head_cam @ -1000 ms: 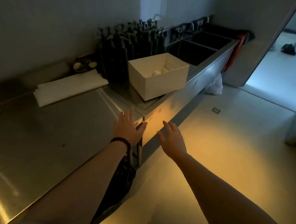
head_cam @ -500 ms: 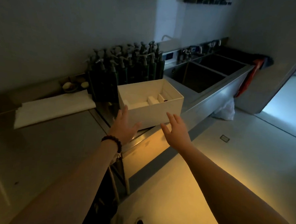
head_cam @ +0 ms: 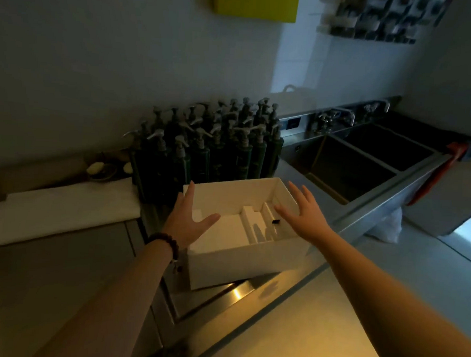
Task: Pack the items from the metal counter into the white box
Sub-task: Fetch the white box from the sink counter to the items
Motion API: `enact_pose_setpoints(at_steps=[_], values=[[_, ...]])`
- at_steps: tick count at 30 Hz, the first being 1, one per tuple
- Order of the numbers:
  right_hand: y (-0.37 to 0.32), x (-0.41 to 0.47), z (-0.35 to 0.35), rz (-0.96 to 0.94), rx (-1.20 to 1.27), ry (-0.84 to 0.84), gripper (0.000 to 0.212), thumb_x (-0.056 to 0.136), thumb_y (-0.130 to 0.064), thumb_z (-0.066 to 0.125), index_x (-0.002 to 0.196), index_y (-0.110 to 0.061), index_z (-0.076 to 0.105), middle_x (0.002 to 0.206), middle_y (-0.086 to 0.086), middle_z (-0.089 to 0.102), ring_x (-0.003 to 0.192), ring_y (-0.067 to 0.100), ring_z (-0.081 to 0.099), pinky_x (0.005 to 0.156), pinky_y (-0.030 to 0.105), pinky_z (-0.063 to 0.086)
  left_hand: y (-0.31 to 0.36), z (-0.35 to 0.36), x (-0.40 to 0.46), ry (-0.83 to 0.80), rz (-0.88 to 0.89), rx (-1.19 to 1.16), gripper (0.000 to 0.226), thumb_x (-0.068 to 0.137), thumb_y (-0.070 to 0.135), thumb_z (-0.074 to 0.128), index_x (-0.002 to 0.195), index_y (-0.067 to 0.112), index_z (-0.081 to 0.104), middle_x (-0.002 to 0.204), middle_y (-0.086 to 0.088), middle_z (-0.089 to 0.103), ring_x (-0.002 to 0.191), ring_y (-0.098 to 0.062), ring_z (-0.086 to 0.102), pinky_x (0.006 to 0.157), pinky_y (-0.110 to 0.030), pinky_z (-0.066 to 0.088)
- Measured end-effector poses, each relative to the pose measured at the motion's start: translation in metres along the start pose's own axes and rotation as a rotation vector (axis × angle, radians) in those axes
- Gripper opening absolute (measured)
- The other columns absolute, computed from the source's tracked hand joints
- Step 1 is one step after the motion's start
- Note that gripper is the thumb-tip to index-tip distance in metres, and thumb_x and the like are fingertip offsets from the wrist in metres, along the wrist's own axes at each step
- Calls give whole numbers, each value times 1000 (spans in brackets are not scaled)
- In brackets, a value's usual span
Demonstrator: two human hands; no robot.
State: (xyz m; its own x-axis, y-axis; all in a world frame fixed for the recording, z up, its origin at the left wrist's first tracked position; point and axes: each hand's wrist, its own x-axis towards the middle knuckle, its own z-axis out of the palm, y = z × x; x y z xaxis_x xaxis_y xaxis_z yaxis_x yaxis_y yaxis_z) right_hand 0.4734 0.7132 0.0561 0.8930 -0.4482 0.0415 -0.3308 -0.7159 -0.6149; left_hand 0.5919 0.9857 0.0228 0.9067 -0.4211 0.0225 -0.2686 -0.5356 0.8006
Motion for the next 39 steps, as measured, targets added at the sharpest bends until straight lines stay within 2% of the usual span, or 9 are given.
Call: enact_pose_setpoints(at_steps=[5,7,9,13,16,22,30,36,39], values=[[19,33,4,44,109,-181,95,71,-73,56,146,-46,4,154,3,23,133,23,35,104,41,35,-10,11,14,0,-2,-38,107,70,58,70,144,46,-6,156,6,2,138,-19,22,100,-31,26],[26,42,5,21,162,-268,92,78,-59,63,144,-51,0,148,1,31,108,3,50,80,13,47,-14,17,14,26,-17,-55,107,69,56,72,143,50,-5,157,5,-2,139,-18,17,101,-31,23],[32,50,8,5,195,-316,91,80,-50,67,139,-55,-2,144,-3,35,87,-12,49,61,3,44,-15,22,13,64,-19,-51,107,70,53,74,143,49,-3,157,4,-3,137,-12,15,100,-28,20],[42,59,14,68,216,-364,93,80,-49,67,144,-51,0,148,1,36,96,-2,48,99,36,38,-14,24,12,75,-34,-69,107,71,50,74,146,42,-2,156,4,6,128,-1,14,103,-28,19],[47,67,17,134,233,-374,86,82,-50,65,146,-47,7,151,5,32,126,23,44,107,48,30,-12,23,11,53,-92,-182,106,75,40,75,147,37,-2,148,12,19,131,-5,24,105,-28,24],[51,68,18,96,373,-338,77,86,-43,62,142,-54,11,155,1,25,138,28,29,109,51,26,-9,24,8,63,-156,-321,100,79,27,74,148,35,3,141,17,28,128,-5,31,105,-29,29],[48,64,14,58,490,-351,84,86,-32,65,145,-50,7,154,0,26,137,26,30,108,51,27,-9,26,8,88,-267,-350,98,76,39,73,148,38,6,152,7,24,133,-14,30,102,-32,30],[47,69,13,34,453,-397,90,83,-36,68,143,-54,4,155,0,24,138,28,29,108,52,27,6,28,-12,140,-291,-421,83,62,52,74,122,68,20,113,38,39,91,24,47,68,-1,38],[41,72,19,-6,457,-429,89,82,-38,69,142,-56,5,155,-2,23,137,27,30,107,53,28,8,25,-27,192,-299,-444,94,63,52,74,135,59,14,130,27,40,111,8,45,88,-15,39]])
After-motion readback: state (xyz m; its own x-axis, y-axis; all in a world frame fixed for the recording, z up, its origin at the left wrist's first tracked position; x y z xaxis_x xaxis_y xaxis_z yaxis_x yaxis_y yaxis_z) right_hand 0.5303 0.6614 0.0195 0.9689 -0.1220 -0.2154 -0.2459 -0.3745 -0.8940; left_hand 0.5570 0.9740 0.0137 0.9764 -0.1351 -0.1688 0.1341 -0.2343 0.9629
